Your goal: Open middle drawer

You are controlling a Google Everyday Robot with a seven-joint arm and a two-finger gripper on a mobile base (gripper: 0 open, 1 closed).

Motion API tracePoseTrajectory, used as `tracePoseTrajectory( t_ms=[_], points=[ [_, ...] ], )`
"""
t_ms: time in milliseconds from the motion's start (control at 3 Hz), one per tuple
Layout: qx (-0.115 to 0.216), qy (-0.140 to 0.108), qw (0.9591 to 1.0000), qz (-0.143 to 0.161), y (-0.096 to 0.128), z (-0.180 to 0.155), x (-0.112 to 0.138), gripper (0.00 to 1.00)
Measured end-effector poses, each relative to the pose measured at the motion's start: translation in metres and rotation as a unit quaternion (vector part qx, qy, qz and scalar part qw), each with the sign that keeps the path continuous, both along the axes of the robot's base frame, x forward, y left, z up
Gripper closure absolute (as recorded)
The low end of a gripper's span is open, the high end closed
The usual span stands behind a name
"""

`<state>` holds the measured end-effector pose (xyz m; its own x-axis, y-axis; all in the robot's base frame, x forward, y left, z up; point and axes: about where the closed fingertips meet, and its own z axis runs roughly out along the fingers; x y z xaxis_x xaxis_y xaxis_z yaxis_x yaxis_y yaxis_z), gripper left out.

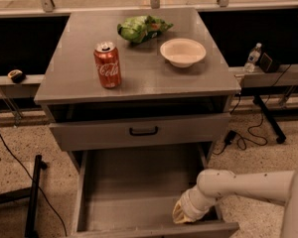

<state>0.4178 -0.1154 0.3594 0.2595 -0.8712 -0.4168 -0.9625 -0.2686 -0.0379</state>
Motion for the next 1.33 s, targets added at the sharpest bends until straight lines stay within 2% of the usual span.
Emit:
tracePoseTrajectory(
  t_ms=[333, 667, 1000, 1333],
  points=[
    [0.031, -0.036, 0.9989, -0.004, -0.005, 0.039, -0.002, 1.00],
    [0.048, -0.084, 0.9952, -0.009, -0.015, 0.082, 0.009, 1.00],
    [0.049, -0.087, 0.9949, -0.011, -0.018, 0.084, 0.008, 0.81],
    [0.049, -0.087, 0.9949, -0.011, -0.018, 0.084, 0.008, 0.58]
  ],
)
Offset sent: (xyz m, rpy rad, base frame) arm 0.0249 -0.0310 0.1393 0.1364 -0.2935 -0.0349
